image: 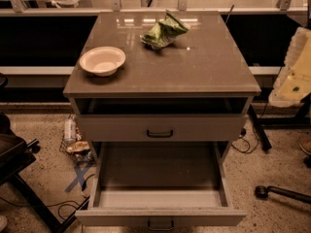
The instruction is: Place green jalapeno chip bag into middle drawer
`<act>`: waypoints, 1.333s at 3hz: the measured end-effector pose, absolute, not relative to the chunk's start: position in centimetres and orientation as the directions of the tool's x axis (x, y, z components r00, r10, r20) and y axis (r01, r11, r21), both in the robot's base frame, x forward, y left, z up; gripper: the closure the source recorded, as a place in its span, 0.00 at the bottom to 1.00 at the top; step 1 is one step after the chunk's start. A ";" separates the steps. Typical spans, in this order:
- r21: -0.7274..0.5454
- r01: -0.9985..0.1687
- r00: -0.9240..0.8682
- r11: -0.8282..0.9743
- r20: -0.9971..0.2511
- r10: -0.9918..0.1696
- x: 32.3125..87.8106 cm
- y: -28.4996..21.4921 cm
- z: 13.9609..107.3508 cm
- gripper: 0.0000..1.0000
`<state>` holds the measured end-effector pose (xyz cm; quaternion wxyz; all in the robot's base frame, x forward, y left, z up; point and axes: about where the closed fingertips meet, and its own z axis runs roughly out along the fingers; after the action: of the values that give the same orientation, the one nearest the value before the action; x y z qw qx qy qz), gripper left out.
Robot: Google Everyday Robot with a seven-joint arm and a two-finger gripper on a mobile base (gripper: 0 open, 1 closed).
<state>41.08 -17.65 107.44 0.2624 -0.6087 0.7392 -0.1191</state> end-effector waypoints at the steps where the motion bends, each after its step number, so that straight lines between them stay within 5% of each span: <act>1: -0.496 -0.837 -0.121 0.231 -0.243 -0.962 41.1 -17.6 107.4 0.00; 4: -0.667 -0.743 0.101 -0.052 -0.035 -0.994 60.4 -13.0 109.6 0.00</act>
Offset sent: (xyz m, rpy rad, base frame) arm 0.1243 0.0183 0.0140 -0.0833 -0.0912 0.2106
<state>60.36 -12.96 109.63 0.2761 -0.6887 0.6307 -0.2274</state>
